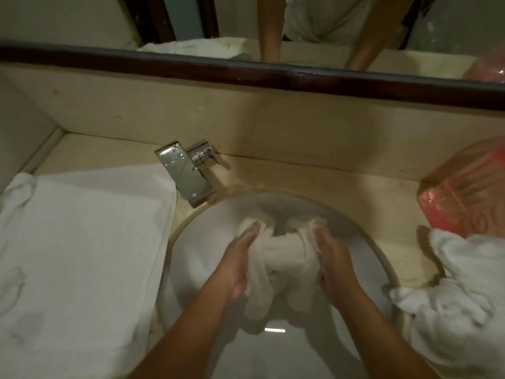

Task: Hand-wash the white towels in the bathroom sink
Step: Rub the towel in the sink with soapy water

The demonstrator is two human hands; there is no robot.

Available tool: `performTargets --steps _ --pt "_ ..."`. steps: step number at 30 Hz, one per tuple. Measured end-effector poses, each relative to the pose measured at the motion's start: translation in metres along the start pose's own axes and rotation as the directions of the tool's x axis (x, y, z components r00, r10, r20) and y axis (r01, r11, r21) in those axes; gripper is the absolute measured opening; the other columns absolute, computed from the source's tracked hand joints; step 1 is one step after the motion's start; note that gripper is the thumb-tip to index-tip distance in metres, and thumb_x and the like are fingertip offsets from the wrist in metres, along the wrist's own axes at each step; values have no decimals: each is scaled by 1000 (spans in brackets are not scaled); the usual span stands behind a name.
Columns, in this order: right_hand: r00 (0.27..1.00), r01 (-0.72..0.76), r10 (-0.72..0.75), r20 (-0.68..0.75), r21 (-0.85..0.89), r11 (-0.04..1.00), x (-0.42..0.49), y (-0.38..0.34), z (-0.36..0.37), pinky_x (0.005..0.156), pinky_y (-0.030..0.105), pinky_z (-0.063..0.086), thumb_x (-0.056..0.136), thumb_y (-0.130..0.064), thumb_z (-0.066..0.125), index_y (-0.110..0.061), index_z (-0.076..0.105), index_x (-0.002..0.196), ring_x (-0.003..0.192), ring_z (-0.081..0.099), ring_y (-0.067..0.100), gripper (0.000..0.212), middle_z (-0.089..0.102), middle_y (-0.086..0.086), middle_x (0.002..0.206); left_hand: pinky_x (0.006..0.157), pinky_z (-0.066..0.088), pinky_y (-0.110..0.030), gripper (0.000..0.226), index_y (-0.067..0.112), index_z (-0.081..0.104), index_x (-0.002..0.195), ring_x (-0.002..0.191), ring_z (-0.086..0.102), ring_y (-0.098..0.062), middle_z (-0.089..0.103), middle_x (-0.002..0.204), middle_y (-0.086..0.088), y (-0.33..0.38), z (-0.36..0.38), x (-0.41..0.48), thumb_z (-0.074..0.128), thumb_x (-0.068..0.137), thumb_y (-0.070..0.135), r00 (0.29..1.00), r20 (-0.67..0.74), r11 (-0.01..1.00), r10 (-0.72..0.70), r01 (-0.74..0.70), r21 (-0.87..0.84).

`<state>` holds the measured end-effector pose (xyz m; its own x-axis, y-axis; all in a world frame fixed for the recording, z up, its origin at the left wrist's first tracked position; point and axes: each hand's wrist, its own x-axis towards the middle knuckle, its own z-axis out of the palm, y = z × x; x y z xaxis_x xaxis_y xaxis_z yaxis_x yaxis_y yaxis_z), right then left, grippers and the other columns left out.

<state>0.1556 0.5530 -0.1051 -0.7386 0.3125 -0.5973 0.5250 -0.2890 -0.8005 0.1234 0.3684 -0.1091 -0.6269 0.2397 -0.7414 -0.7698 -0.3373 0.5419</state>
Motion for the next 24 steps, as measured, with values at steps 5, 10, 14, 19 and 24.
performTargets --steps 5,10,14,19,24 --pt "995 90 -95 -43 -102 991 -36 0 63 69 19 53 110 -34 52 -16 65 121 92 71 12 24 73 5 110 83 59 -34 35 21 73 110 89 75 -14 78 93 1 -3 29 -3 57 103 51 867 -140 763 478 -331 555" --pt "949 234 -271 -160 -216 948 -34 -4 60 70 18 50 110 -32 51 -18 61 111 88 67 1 17 68 -6 100 67 58 -24 27 26 72 91 73 72 -9 76 77 7 -9 37 -17 55 107 40 888 -39 745 459 -360 562" --pt "953 209 -250 -169 -227 951 -35 1 73 72 36 55 107 -37 49 -11 62 109 91 71 26 28 69 6 97 69 56 -27 41 19 71 93 76 71 -11 73 81 1 3 45 -15 50 106 51 851 -185 788 491 -344 511" --pt "936 225 -291 -199 -298 928 -26 -2 63 61 31 45 107 -35 48 -4 62 96 65 61 11 36 65 -2 76 67 59 -23 36 20 75 103 70 73 -3 77 76 0 -9 50 -29 50 107 47 881 -105 779 460 -344 524" --pt "956 247 -283 -80 -304 920 -38 11 75 72 36 54 100 -41 39 -12 63 99 81 68 20 38 69 6 90 75 58 -34 52 9 73 114 81 73 -19 76 88 -7 7 42 -14 49 106 54 838 -221 768 499 -309 561"
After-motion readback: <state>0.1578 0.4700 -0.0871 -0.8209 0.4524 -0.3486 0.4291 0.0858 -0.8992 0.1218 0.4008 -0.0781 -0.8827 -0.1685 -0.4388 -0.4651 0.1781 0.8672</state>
